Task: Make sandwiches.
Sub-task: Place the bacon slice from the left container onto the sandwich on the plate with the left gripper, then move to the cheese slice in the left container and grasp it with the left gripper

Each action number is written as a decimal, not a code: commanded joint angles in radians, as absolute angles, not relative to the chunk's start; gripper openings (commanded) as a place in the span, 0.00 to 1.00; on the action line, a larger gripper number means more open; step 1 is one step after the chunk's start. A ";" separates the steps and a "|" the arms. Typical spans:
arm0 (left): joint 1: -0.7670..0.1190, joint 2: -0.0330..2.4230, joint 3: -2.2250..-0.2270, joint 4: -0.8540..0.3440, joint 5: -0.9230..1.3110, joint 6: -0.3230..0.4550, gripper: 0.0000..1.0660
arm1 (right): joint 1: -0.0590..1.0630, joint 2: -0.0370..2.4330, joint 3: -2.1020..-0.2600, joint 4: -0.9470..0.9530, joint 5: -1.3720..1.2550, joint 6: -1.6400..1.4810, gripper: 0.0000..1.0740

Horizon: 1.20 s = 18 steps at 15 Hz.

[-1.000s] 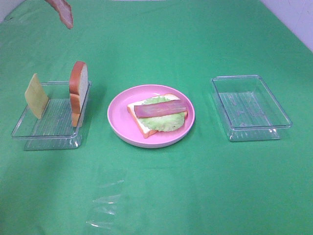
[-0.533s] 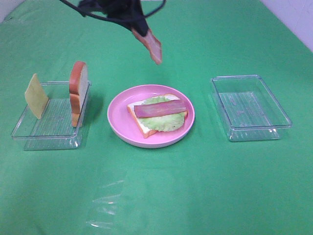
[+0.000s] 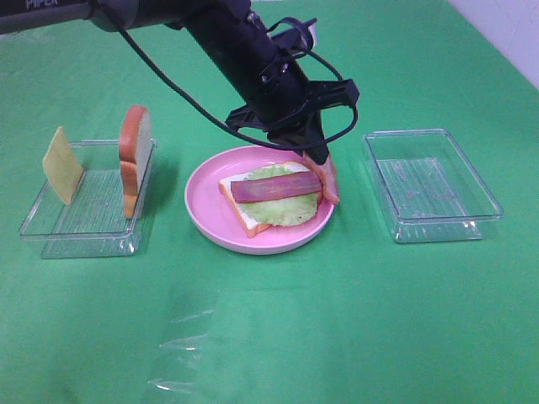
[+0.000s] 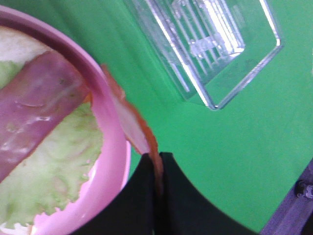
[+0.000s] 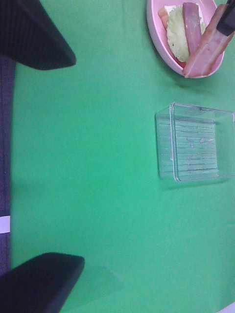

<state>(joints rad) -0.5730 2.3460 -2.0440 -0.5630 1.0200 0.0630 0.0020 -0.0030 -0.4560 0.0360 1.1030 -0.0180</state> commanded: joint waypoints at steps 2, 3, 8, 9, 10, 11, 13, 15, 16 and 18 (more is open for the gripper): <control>-0.550 2.373 -2.048 -0.443 1.043 0.019 0.00 | 0.001 -0.036 -0.452 0.037 1.098 -0.033 0.90; -0.544 2.374 -2.048 -0.377 1.056 -0.015 0.00 | 0.001 -0.036 -0.452 0.037 1.098 -0.033 0.90; -0.544 2.375 -2.048 -0.250 1.091 -0.037 0.00 | 0.001 -0.036 -0.452 0.037 1.098 -0.033 0.90; -0.544 2.375 -2.048 -0.250 1.089 -0.037 0.00 | 0.001 -0.036 -0.452 0.037 1.098 -0.033 0.90; -0.544 2.375 -2.048 -0.248 1.086 -0.037 0.00 | 0.001 -0.036 -0.452 0.037 1.098 -0.033 0.90; -0.544 2.375 -2.048 -0.240 1.081 -0.037 0.10 | 0.001 -0.036 -0.452 0.037 1.098 -0.033 0.90; -0.544 2.375 -2.051 -0.239 1.076 -0.037 0.46 | 0.001 -0.036 -0.452 0.037 1.098 -0.033 0.90; -0.545 2.372 -2.107 -0.239 1.090 -0.031 0.94 | 0.001 -0.036 -0.452 0.037 1.098 -0.033 0.90; -0.545 2.372 -2.143 -0.239 1.105 -0.031 0.94 | 0.001 -0.036 -0.452 0.037 1.098 -0.033 0.90; -0.545 2.372 -2.192 -0.237 1.130 -0.031 0.94 | 0.001 -0.036 -0.452 0.037 1.098 -0.033 0.90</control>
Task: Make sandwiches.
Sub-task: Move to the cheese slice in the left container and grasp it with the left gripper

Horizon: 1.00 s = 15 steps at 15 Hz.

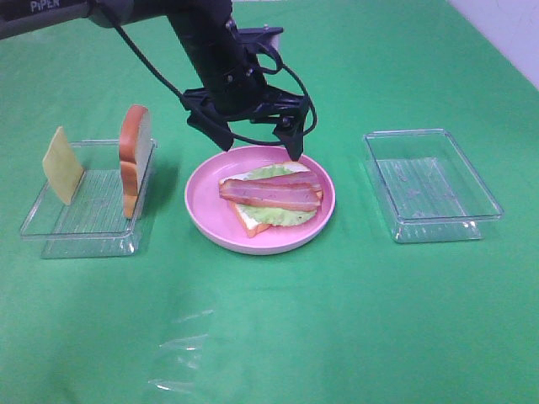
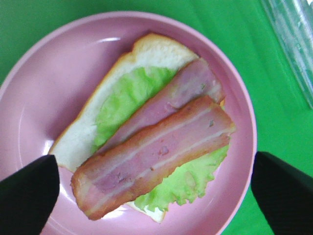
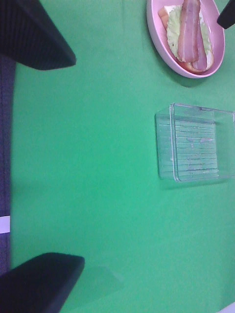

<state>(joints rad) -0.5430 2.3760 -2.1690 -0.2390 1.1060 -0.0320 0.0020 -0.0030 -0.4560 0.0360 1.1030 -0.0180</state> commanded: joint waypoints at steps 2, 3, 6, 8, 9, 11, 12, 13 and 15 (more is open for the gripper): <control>-0.545 2.372 -2.250 -0.220 1.178 -0.035 0.94 | 0.001 -0.036 -0.452 0.037 1.098 -0.033 0.90; -0.545 2.369 -2.277 -0.189 1.206 -0.045 0.94 | 0.001 -0.036 -0.452 0.037 1.098 -0.033 0.90; -0.543 2.328 -2.297 -0.096 1.243 -0.072 0.94 | 0.001 -0.036 -0.452 0.037 1.098 -0.033 0.90; -0.481 2.232 -2.296 0.030 1.318 -0.123 0.94 | 0.001 -0.036 -0.452 0.037 1.098 -0.033 0.90; -0.441 2.195 -2.289 0.008 1.318 -0.124 0.94 | 0.001 -0.036 -0.452 0.037 1.098 -0.033 0.90; -0.367 2.131 -2.283 -0.035 1.318 -0.124 0.94 | 0.001 -0.036 -0.452 0.037 1.098 -0.033 0.90; -0.322 2.093 -2.265 -0.049 1.318 -0.124 0.94 | 0.001 -0.036 -0.452 0.037 1.098 -0.033 0.90; -0.280 2.057 -2.236 -0.059 1.318 -0.124 0.94 | 0.001 -0.036 -0.452 0.037 1.098 -0.033 0.90; -0.182 1.967 -2.084 -0.066 1.318 -0.114 0.94 | 0.001 -0.036 -0.452 0.037 1.098 -0.033 0.90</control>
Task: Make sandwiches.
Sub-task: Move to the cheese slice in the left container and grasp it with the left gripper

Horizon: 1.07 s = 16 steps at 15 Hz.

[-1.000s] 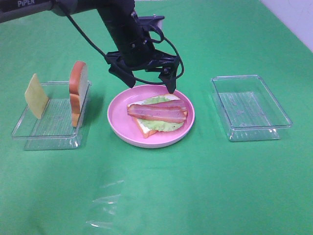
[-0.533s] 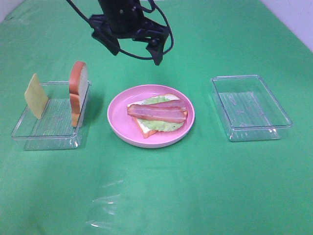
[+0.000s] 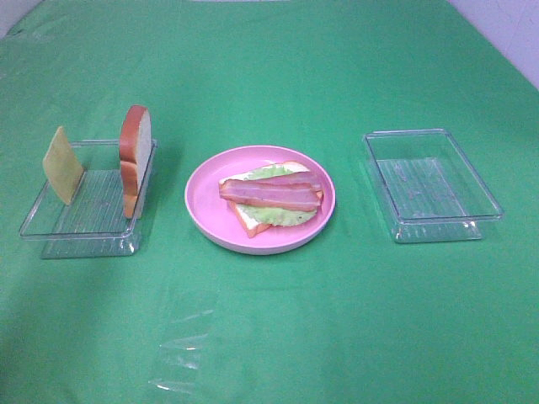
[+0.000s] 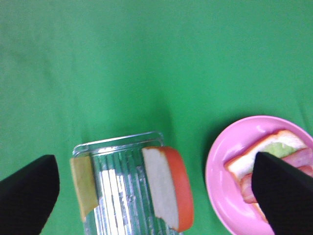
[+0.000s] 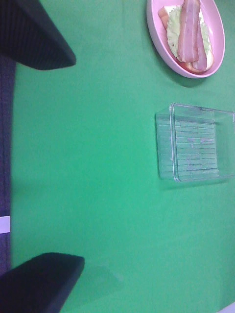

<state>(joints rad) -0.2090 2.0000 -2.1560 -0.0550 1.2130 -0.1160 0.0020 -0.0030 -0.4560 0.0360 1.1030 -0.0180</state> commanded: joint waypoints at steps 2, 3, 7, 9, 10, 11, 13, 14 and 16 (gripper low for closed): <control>-0.154 1.946 -1.991 -0.059 1.318 -0.105 0.94 | 0.001 -0.036 -0.452 0.037 1.098 -0.033 0.90; -0.134 1.945 -1.937 -0.049 1.318 -0.105 0.94 | 0.001 -0.036 -0.452 0.037 1.098 -0.033 0.90; -0.064 1.973 -1.798 -0.051 1.281 -0.105 0.94 | 0.001 -0.036 -0.452 0.037 1.098 -0.033 0.90; -0.049 2.011 -1.739 -0.072 1.194 -0.089 0.94 | 0.001 -0.036 -0.452 0.037 1.098 -0.033 0.90; -0.049 2.022 -1.739 -0.075 1.182 -0.089 0.94 | 0.001 -0.036 -0.452 0.037 1.098 -0.033 0.90; -0.049 2.045 -1.739 -0.092 1.164 -0.089 0.94 | 0.001 -0.036 -0.452 0.037 1.098 -0.033 0.90; -0.049 2.091 -1.739 -0.104 1.133 -0.089 0.94 | 0.001 -0.036 -0.452 0.037 1.098 -0.033 0.90; -0.049 2.112 -1.739 -0.104 1.117 -0.089 0.94 | 0.001 -0.036 -0.452 0.037 1.098 -0.033 0.90; -0.049 2.152 -1.739 -0.104 1.090 -0.089 0.94 | 0.001 -0.036 -0.452 0.037 1.098 -0.033 0.90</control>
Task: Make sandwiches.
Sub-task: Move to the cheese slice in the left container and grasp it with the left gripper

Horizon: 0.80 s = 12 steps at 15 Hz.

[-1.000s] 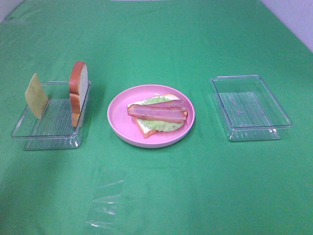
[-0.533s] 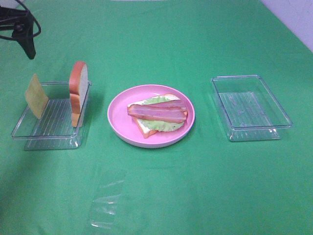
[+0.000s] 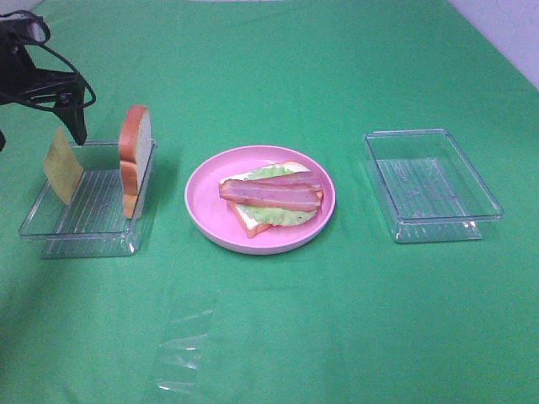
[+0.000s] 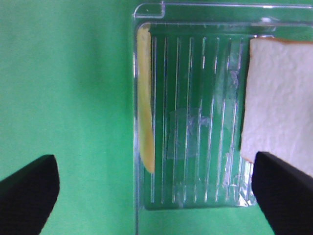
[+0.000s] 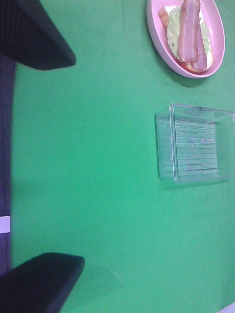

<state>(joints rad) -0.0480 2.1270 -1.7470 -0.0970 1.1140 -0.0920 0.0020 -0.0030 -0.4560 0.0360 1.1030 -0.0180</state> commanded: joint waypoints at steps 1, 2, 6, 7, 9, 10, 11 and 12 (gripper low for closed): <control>-0.049 2.168 -1.739 -0.104 1.081 -0.089 0.93 | 0.001 -0.036 -0.452 0.037 1.098 -0.033 0.90; -0.049 2.185 -1.739 -0.099 1.066 -0.089 0.93 | 0.001 -0.036 -0.452 0.037 1.098 -0.033 0.90; -0.049 2.204 -1.739 -0.074 1.042 -0.090 0.92 | 0.001 -0.036 -0.452 0.037 1.098 -0.033 0.90; -0.049 2.204 -1.739 -0.069 1.038 -0.091 0.91 | 0.001 -0.036 -0.452 0.037 1.098 -0.033 0.90; -0.049 2.204 -1.739 -0.057 1.039 -0.094 0.83 | 0.001 -0.036 -0.452 0.037 1.098 -0.033 0.90; -0.049 2.204 -1.739 -0.050 1.039 -0.112 0.66 | 0.001 -0.036 -0.452 0.037 1.098 -0.033 0.90; -0.049 2.204 -1.739 -0.050 1.037 -0.123 0.55 | 0.001 -0.036 -0.452 0.037 1.098 -0.033 0.90; -0.049 2.204 -1.739 -0.050 1.034 -0.125 0.41 | 0.001 -0.036 -0.452 0.037 1.098 -0.033 0.90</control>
<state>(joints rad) -0.0480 2.2010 -1.7470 -0.0540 1.0410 -0.1160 0.0020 -0.0030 -0.4560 0.0360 1.1030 -0.0180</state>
